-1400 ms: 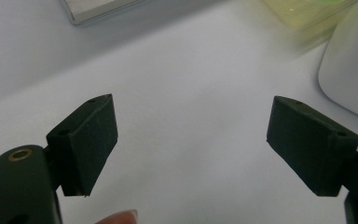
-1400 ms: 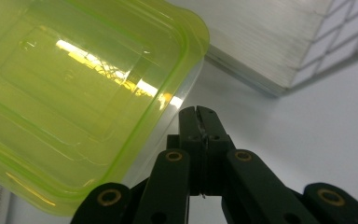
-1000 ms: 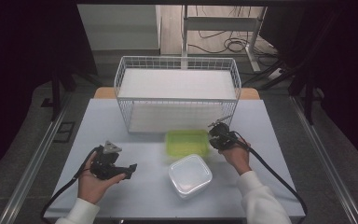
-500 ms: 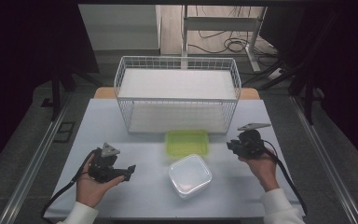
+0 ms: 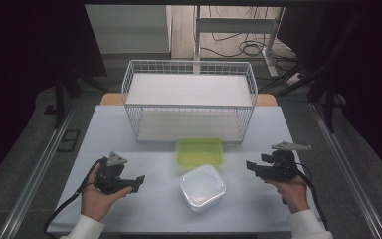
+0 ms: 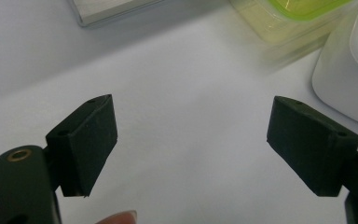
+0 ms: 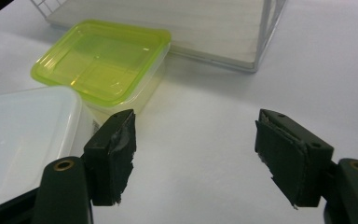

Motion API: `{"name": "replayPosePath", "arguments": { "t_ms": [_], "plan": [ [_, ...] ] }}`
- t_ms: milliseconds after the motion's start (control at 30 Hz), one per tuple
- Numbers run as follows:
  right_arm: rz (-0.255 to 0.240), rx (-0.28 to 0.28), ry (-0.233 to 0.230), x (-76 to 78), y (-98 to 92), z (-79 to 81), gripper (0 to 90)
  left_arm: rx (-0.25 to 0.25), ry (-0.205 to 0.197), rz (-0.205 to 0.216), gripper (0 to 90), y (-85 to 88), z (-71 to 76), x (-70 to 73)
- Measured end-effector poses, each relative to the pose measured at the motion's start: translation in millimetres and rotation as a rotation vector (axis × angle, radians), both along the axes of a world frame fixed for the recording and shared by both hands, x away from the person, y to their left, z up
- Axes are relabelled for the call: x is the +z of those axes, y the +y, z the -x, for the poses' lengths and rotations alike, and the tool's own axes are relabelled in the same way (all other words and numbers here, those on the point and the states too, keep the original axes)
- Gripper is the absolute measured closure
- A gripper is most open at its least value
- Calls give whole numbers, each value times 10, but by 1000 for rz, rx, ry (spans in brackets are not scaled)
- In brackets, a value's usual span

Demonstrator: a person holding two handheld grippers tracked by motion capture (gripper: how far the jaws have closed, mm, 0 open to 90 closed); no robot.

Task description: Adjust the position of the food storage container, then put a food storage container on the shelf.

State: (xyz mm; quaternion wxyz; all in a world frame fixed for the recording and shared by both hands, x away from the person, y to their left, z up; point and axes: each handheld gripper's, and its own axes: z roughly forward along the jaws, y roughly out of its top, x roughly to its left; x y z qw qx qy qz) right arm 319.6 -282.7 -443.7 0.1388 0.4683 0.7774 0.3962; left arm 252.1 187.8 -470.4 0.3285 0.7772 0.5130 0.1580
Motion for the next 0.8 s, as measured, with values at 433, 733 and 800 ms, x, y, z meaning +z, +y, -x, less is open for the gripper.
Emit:
{"name": "replayPosePath", "arguments": {
  "t_ms": [433, 733, 800],
  "plan": [
    [-45, 66, 34, 5, 51, 3, 242, 13, 20, 160, 201, 1, -57, 73],
    [-58, 154, 53, 66, 281, -34, 290, -24, -9, 213, 260, -97, -151, 259],
    [-54, 162, 52, 84, 337, -84, 298, -23, 13, 264, 276, -101, -263, 300]
  ]
}}
